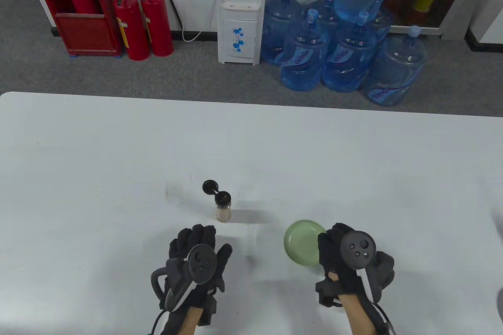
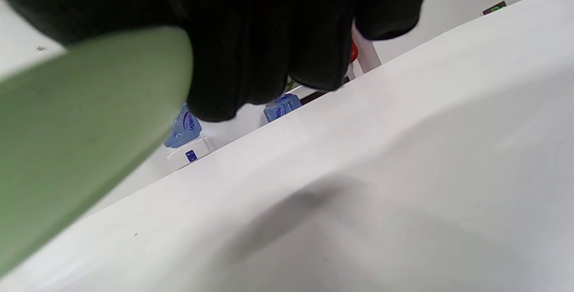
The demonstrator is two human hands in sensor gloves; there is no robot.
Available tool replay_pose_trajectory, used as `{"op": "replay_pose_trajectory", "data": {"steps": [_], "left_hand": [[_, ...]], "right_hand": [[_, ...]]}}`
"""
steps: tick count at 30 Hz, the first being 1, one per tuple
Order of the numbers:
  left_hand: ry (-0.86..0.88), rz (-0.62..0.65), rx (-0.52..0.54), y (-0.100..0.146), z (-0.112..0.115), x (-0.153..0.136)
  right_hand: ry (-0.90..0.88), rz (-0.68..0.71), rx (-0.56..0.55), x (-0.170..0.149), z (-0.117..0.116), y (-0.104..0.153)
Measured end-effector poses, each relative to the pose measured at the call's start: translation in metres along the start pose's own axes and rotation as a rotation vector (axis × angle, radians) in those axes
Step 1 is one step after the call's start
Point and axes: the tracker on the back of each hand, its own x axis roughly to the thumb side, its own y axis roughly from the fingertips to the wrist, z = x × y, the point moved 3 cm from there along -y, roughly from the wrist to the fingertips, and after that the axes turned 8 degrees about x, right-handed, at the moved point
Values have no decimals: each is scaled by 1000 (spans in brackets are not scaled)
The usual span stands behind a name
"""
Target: Hold seasoning dish and receive white sesame seeds shaken from seasoning bottle
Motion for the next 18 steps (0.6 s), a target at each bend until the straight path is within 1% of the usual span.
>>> {"op": "replay_pose_trajectory", "data": {"steps": [3, 5, 8, 11, 13, 14, 18], "left_hand": [[72, -68, -53, -6, 6, -8], [127, -122, -61, -16, 12, -12], [54, -147, -99, -31, 17, -10], [13, -183, -183, -47, 29, -4], [29, -210, -251, -58, 40, -3], [48, -223, -264, -62, 44, -2], [94, -259, -219, -75, 45, 2]], "right_hand": [[0, 14, 0, 2, 0, 4], [-1, 23, -1, 4, 1, 6], [-14, 26, -3, 5, 2, 6], [-33, 23, 4, 3, 4, 5], [-45, 23, 10, 1, 4, 5], [-46, 22, 12, 1, 5, 5], [-59, 15, 18, -2, 6, 3]]}}
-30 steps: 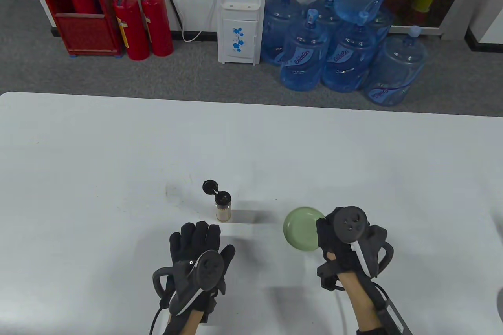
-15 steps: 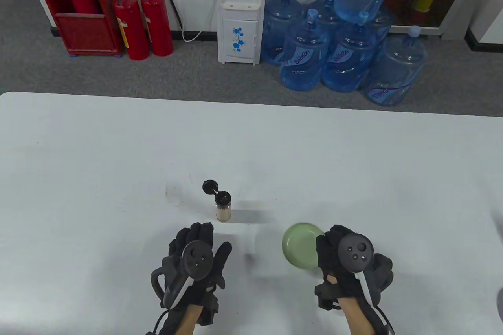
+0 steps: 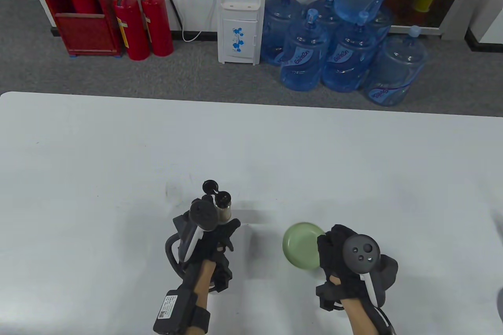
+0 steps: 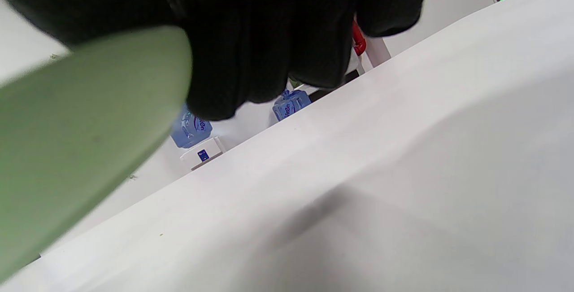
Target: Hold seasoning dish and receive white sesame seeds shaken from seasoning bottle
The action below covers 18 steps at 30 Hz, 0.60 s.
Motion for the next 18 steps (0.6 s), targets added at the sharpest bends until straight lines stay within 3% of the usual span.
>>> {"op": "replay_pose_trajectory", "data": {"steps": [11, 16, 18], "left_hand": [[13, -2, 28, -4, -2, 1], [72, 177, 203, 19, -22, 8], [62, 251, 200, 37, -30, 11]], "right_hand": [[17, 12, 18, 2, -4, -1], [-16, 28, 40, 3, -6, -1], [-20, 35, 54, 4, -8, 0]]}}
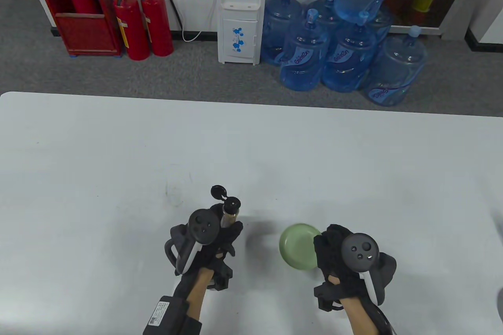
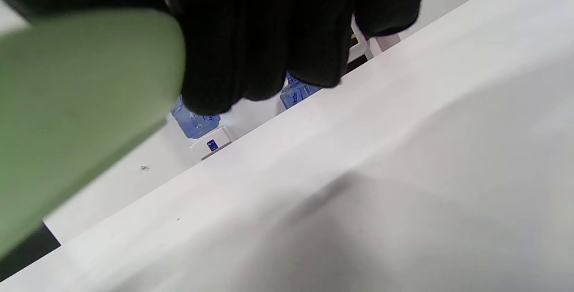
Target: Hold seasoning dish and receive white sesame seeds shaken from seasoning bottle
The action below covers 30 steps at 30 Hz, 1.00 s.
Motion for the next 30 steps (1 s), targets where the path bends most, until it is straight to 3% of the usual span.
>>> {"op": "replay_pose_trajectory", "data": {"steps": [3, 7, 13, 17, 20, 22, 25, 28, 30], "left_hand": [[21, 88, 51, 24, -17, 12], [-124, 229, 190, 59, -30, 29], [-366, 405, 371, 82, -34, 58], [-633, 619, 470, 100, -21, 80], [-716, 740, 537, 111, -17, 90], [-711, 770, 570, 115, -17, 92], [-784, 791, 533, 115, -7, 92], [-637, 743, 677, 118, -33, 94], [-657, 740, 571, 114, -18, 94]], "right_hand": [[2, 7, 21, 3, -7, 1], [2, 7, 61, 10, -20, 2], [-31, 16, 166, 21, -42, 11], [-47, 12, 200, 26, -50, 12], [-53, 14, 237, 26, -55, 14], [-53, 16, 236, 26, -55, 14], [-45, 17, 226, 25, -53, 13], [-48, 13, 234, 22, -53, 11], [-53, 17, 238, 22, -53, 10]]}}
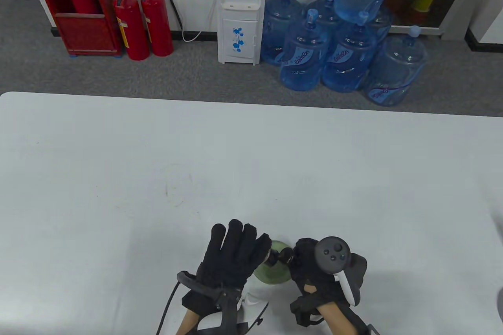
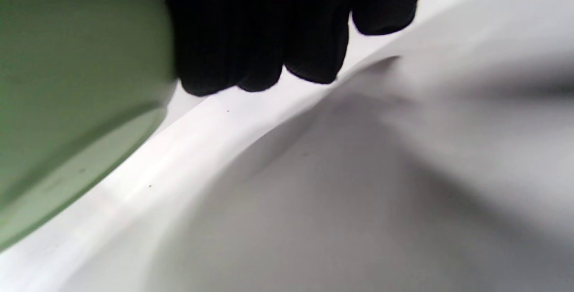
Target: Hold seasoning dish and receive white sesame seeds shaken from seasoning bottle
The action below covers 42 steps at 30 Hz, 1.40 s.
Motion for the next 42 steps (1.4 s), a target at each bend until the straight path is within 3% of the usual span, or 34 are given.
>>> {"op": "replay_pose_trajectory", "data": {"steps": [2, 4, 5, 7, 9, 11, 13, 14, 15, 17, 19, 20, 21, 22, 24, 26, 27, 28, 30, 31, 33, 34, 35, 37, 38, 39, 40, 42], "left_hand": [[-106, 94, 6, 2, 4, 8], [-69, -12, 122, -3, -13, -6], [-16, -36, 122, -3, -13, -8], [-22, 23, -8, 2, 6, 2], [-136, 91, 69, 3, 0, 3], [10, -59, 167, 0, -19, -15], [29, -25, 35, 3, -1, -3], [-40, 42, 26, 5, 2, 3], [-112, 83, 91, 4, -3, 4], [-17, -44, 182, 0, -19, -11], [66, -60, 78, 1, -4, -6], [-45, 29, 34, 5, 3, 3], [-102, 76, 72, 5, 0, 4], [-110, 42, 149, 2, -12, -3], [68, -112, 196, 1, -19, -18], [22, -37, 42, 4, 4, -3], [-95, 58, 48, 7, 6, 3], [-128, 66, 107, 5, -2, 1], [28, -107, 201, 1, -19, -17], [131, -133, 153, 1, -12, -15], [-34, 4, 25, 6, 8, 2], [-128, 61, 71, 6, 4, 2], [-95, -2, 149, 1, -8, -8], [110, -138, 171, 2, -12, -18], [111, -93, 81, 3, 1, -8], [4, -13, 6, 6, 11, 1], [-107, 56, 38, 8, 8, 3], [-49, -53, 177, 1, -13, -13]], "right_hand": [[5, 3, 7, 0, -2, -1], [4, 7, 12, 1, -3, 1], [2, 10, 10, 2, -3, 1], [3, 16, 5, 3, -3, 2], [13, 16, 14, 4, -6, 2], [5, 16, 19, 4, -6, 3], [0, 22, 18, 5, -6, 4], [0, 22, 18, 5, -6, 3], [4, 19, 19, 4, -7, 3], [4, 17, 17, 4, -7, 3], [5, 21, 9, 5, -5, 4], [16, 20, 5, 4, -6, 3], [21, 18, 5, 4, -6, 3], [22, 15, 7, 4, -6, 3], [17, 20, 7, 5, -5, 4], [27, 26, 3, 6, -5, 4], [34, 23, 3, 6, -7, 4], [34, 21, 5, 6, -7, 4], [25, 24, 8, 7, -6, 6], [29, 31, 4, 7, -6, 6], [42, 30, 0, 7, -6, 5], [42, 24, 3, 6, -7, 5], [35, 22, 9, 6, -6, 5], [21, 28, 5, 7, -5, 6], [27, 32, 0, 7, -4, 6], [37, 31, -2, 7, -5, 5], [44, 28, 0, 7, -6, 5], [40, 25, 7, 7, -7, 5]]}}
